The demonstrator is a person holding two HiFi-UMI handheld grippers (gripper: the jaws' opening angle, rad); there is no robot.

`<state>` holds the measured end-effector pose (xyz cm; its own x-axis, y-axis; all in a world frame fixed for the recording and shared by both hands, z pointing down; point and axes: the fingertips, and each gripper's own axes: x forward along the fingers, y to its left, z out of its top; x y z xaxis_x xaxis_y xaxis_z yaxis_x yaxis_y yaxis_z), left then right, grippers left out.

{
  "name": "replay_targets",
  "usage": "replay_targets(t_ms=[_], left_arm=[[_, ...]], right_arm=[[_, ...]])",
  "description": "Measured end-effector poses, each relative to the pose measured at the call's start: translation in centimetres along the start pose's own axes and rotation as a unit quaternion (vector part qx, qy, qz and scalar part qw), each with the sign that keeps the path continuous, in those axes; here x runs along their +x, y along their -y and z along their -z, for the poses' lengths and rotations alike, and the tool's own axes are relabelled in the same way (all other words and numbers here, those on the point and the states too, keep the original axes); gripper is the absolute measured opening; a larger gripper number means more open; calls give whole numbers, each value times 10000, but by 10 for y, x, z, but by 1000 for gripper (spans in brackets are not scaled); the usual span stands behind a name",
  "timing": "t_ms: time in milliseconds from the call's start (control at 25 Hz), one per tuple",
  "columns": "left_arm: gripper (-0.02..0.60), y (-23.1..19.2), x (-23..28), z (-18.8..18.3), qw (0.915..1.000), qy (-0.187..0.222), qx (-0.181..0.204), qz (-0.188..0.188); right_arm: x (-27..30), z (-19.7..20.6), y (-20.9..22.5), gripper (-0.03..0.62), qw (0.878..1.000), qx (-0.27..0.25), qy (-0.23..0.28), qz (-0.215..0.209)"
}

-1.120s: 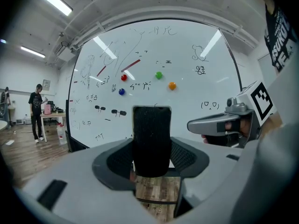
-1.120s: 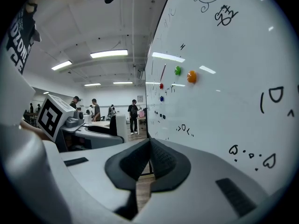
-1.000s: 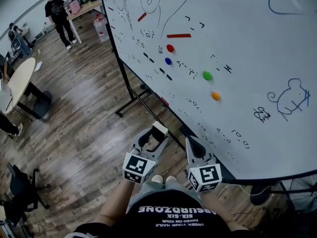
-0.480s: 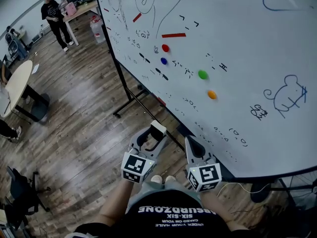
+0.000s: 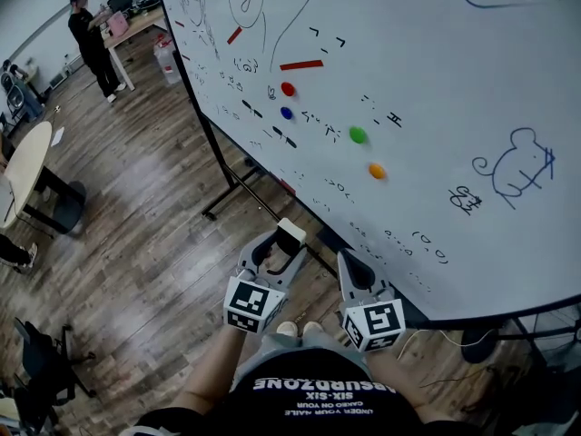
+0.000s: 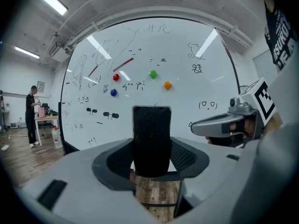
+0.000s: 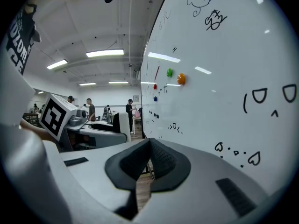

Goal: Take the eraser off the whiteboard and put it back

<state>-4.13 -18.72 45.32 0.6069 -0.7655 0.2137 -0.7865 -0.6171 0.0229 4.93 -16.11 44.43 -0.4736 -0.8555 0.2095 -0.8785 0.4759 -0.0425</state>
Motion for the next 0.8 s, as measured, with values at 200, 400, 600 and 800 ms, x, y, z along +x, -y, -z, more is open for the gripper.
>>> replay_targets(t_ms=[200, 400, 600, 800], left_arm=[[233, 5, 15, -4, 9999, -1, 116, 101], [233, 13, 32, -9, 9993, -19, 296, 232], [233, 22, 50, -17, 9984, -1, 425, 363], [233, 30, 66, -27, 9976, 39, 524, 452]], right_arm=[[-5, 0, 7, -3, 10000, -11, -11, 85], [-8, -1, 13, -3, 9998, -13, 2, 179], [-13, 0, 21, -3, 9996, -9, -15, 296], [-18, -1, 28, -3, 9992, 6, -2, 410]])
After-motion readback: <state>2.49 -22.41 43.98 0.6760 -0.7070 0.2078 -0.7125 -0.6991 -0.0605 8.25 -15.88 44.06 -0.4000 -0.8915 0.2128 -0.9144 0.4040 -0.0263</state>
